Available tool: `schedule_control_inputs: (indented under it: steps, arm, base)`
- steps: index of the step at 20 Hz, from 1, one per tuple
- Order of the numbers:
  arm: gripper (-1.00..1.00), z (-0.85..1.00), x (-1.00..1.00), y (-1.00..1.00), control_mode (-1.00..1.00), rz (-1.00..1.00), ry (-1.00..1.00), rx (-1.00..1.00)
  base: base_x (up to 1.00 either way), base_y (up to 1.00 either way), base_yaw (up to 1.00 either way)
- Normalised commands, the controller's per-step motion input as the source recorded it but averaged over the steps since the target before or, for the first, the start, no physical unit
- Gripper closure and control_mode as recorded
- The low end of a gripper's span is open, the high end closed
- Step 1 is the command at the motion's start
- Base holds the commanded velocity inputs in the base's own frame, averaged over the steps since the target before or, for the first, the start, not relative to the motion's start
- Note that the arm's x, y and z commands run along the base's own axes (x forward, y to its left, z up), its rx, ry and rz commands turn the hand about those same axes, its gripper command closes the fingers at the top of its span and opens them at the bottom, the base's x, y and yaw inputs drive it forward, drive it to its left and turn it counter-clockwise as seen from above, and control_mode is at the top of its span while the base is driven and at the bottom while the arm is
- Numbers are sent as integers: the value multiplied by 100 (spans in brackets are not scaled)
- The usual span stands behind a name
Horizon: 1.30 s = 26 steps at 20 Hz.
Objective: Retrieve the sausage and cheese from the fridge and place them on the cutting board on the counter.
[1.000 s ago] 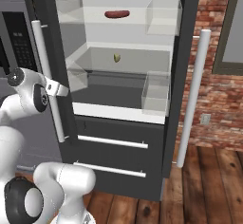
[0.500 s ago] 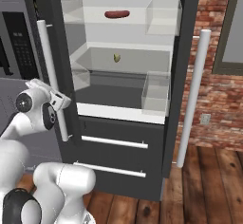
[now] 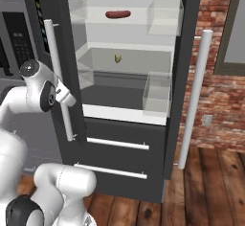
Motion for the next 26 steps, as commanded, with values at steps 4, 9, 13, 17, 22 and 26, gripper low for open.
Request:
schedule_control_inputs:
  steps: [4, 9, 13, 17, 22, 26]
  arm:
    - [-100, 33, -36, -9, -100, 15, 38, 0]
    - [-100, 24, -31, -45, -100, 15, 18, 7]
    - [-100, 9, -34, -46, -100, 15, 3, 9]
    - [-100, 0, -3, -29, -100, 4, -10, 8]
    - [-100, -3, 24, -20, -100, -3, -24, 4]
    - [-100, -4, 38, -19, -100, -28, -9, 0]
  base:
    - [0, 0, 0]
    - [0, 0, 0]
    - [0, 0, 0]
    - [0, 0, 0]
    - [0, 0, 0]
    - [0, 0, 0]
